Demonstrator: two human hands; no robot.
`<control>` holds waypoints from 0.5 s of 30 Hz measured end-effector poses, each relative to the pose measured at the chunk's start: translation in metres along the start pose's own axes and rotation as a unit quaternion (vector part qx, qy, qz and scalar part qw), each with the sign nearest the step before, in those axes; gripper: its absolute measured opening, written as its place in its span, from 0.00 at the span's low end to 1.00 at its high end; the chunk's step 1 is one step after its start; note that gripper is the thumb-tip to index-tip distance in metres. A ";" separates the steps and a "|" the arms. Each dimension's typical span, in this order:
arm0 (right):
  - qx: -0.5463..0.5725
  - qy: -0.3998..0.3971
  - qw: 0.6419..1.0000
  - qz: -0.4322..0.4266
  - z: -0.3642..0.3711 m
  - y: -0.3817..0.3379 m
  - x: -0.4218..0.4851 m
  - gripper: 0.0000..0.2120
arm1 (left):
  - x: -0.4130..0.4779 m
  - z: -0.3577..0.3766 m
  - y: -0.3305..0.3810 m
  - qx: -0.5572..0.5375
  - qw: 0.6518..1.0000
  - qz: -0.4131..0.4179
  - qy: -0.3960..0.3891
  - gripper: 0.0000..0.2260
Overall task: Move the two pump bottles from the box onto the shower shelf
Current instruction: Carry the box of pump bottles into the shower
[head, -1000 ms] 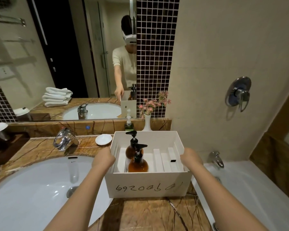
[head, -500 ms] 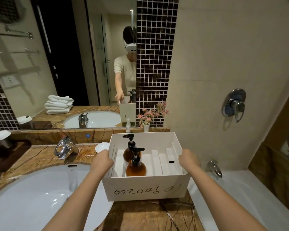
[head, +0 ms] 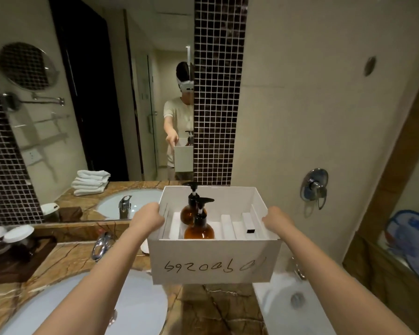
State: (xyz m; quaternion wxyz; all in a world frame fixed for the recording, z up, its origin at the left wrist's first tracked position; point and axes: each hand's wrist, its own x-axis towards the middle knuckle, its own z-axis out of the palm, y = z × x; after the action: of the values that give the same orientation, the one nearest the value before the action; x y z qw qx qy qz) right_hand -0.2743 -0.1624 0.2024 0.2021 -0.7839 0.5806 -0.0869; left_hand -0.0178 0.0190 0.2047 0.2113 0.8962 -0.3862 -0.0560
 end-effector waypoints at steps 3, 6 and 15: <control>-0.004 -0.003 1.000 -0.003 -0.033 -0.010 -0.009 0.15 | -0.007 -0.028 0.014 -0.005 1.000 0.002 0.001 0.02; 0.000 -0.004 1.000 -0.003 -0.060 -0.016 -0.016 0.16 | -0.013 -0.050 0.024 -0.022 1.000 0.015 0.006 0.03; 0.008 0.037 0.999 -0.024 -0.112 -0.005 -0.040 0.15 | -0.033 -0.092 0.067 -0.016 0.999 0.031 0.023 0.10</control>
State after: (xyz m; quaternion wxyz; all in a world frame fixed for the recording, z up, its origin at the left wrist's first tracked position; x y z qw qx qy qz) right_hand -0.3237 -0.1476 0.3095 0.1847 -0.7923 0.5677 -0.1259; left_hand -0.0614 0.0326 0.3138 0.2364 0.8811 -0.4081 -0.0345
